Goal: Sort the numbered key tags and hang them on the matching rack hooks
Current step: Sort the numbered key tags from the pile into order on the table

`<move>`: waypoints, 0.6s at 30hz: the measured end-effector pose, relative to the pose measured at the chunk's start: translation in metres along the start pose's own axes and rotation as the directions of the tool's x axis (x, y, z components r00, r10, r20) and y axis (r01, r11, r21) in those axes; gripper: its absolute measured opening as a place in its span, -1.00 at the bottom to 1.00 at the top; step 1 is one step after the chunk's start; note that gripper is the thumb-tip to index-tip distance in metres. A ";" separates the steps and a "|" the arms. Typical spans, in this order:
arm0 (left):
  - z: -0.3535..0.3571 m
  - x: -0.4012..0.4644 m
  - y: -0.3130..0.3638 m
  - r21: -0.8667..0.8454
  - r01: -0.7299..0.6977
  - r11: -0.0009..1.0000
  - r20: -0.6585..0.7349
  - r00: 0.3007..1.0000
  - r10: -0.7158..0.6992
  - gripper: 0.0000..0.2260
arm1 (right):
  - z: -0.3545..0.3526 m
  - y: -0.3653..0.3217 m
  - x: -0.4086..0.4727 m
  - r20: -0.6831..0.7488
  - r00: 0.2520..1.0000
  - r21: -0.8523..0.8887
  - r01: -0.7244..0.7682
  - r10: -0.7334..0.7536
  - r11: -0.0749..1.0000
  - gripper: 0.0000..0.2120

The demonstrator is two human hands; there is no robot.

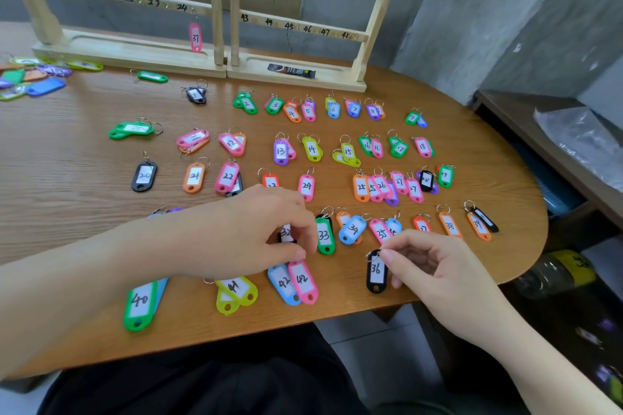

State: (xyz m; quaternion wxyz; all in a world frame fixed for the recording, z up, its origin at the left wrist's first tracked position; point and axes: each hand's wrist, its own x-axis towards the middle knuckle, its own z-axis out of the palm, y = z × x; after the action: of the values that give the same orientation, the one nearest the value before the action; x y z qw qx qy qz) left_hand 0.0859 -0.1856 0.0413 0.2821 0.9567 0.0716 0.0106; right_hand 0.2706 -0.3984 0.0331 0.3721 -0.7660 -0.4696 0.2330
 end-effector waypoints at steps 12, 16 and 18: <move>0.001 0.040 0.021 0.025 -0.099 0.995 -0.081 0.992 0.101 -0.92 | -0.041 0.030 0.003 -0.203 0.978 -0.125 -0.066 0.039 0.990 -0.88; 0.004 0.056 0.027 0.042 -0.114 0.993 -0.078 0.990 0.117 -0.92 | -0.070 0.051 0.011 -0.314 0.945 -0.183 -0.153 0.090 0.971 -0.87; 0.006 0.062 0.027 0.039 -0.110 0.993 -0.078 0.991 0.113 -0.92 | -0.080 0.057 0.013 -0.342 0.933 -0.159 -0.176 0.113 0.971 -0.87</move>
State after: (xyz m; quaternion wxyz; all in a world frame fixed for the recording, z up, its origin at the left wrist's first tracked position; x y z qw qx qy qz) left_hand 0.1509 -0.2022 0.0496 0.2611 0.9628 0.0295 0.0634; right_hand 0.3642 -0.4306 0.0374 0.3536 -0.8584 -0.3624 0.0829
